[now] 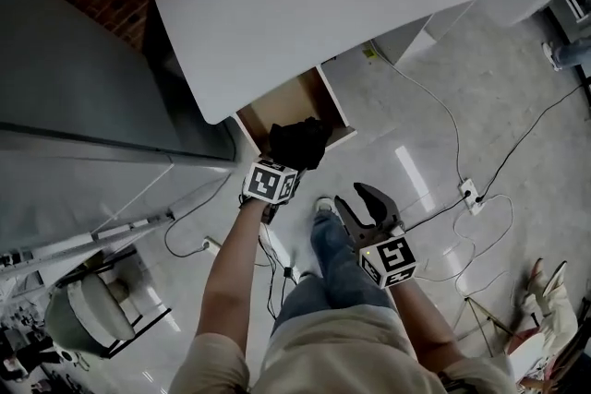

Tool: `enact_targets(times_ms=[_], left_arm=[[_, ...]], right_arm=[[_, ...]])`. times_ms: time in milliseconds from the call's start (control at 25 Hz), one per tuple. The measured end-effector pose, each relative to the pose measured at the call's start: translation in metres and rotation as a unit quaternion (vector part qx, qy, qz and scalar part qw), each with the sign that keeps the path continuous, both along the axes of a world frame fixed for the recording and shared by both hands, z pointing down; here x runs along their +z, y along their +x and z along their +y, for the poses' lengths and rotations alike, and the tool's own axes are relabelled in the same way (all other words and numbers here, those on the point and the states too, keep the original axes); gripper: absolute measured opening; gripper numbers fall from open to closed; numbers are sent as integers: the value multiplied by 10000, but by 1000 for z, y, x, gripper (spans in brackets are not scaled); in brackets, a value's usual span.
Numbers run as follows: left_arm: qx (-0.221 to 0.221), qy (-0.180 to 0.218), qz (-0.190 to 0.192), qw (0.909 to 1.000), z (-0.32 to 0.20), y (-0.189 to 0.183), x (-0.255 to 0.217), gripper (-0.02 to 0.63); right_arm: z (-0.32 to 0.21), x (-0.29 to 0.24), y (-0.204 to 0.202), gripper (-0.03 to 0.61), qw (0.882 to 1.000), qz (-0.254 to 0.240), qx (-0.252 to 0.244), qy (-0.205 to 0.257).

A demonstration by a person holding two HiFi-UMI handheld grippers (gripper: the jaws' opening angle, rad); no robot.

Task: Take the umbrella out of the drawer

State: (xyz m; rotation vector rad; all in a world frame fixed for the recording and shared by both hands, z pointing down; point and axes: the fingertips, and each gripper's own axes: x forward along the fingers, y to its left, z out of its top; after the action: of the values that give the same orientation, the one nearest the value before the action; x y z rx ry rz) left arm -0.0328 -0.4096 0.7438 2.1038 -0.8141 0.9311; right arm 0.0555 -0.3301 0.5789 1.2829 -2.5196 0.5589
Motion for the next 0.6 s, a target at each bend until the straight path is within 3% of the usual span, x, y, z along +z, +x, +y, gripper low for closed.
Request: enact_targets(times_ms=[160,280,600], left_arm=[[-64,339,26,9994,39,-5,-26,235],[-81,555,71,9984,74,-9,-48,235],[-315,1072,405,9929,174,-21,-105,235]], right_arm=[[39,-15,-3,62,9998,42,47,199],[72,-31,-11,12,9992,51,1,396],[158,-72,-22,2,9951,223,-91,963]])
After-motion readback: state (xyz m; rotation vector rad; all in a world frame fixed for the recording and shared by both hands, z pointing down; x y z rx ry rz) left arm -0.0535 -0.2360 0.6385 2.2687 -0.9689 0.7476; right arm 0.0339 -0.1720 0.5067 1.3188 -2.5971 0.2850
